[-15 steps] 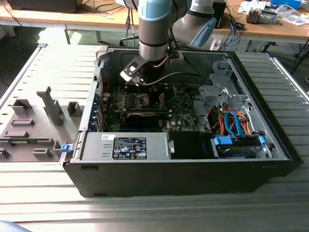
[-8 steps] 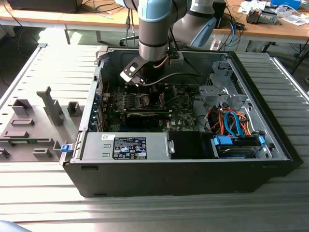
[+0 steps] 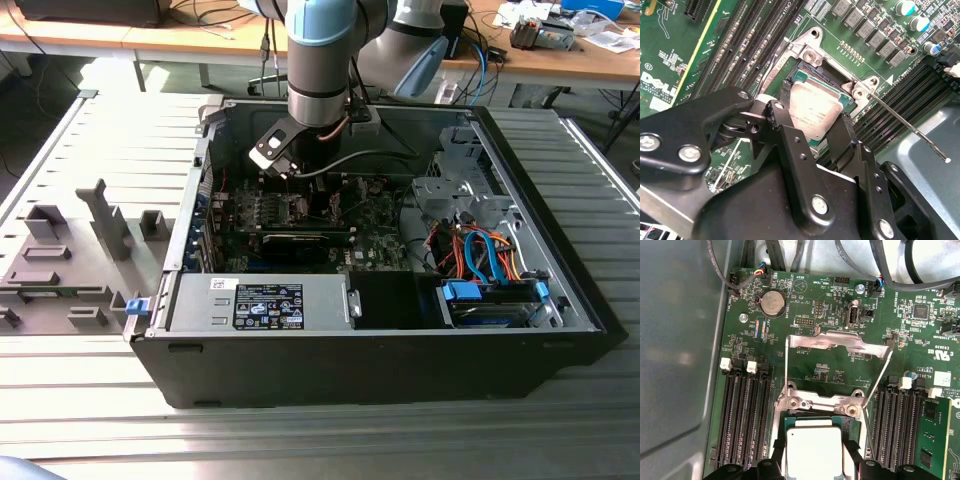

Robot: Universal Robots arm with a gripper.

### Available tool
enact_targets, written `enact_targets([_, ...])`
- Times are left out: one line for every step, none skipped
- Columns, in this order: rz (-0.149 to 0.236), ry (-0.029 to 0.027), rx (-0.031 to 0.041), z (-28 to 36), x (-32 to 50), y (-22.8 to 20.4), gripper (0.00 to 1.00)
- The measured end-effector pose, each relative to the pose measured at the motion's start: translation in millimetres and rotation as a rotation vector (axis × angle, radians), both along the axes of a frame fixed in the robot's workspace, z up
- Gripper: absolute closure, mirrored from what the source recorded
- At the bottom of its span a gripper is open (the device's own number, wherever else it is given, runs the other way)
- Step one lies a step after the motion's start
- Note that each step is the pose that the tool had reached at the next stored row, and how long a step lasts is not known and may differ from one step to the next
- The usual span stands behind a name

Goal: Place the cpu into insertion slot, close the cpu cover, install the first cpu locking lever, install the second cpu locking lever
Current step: 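Place the cpu into insertion slot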

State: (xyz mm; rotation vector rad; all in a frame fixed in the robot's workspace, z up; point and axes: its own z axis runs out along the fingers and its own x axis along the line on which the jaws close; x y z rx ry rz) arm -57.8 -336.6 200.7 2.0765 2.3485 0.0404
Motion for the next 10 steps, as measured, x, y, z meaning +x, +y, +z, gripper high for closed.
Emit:
enact_targets([0.000,0.0000,0.0000,0.0,0.0,0.0,0.47])
enact_targets([0.000,0.0000,0.0001,-0.1,0.0,0.0,0.47])
enact_targets([0.000,0.0000,0.0000,0.0,0.0,0.0,0.47])
enact_targets([0.000,0.0000,0.0000,0.0,0.0,0.0,0.47])
enact_targets([0.000,0.0001,-0.0005,-0.1,0.0,0.0,0.47])
enact_targets([-0.004,-0.0001,-0.0006,0.0,0.1,0.0,0.47])
enact_targets([-0.013,-0.0003,-0.0003,0.1,0.1,0.0,0.47])
enact_targets([-0.037,-0.0002,-0.0003,1.0,0.1,0.0,0.47])
enact_targets([-0.062,0.0000,-0.0006,1.9,0.0,0.0,0.47])
enact_targets([-0.080,-0.0001,-0.0005,2.3,0.1,0.0,0.47])
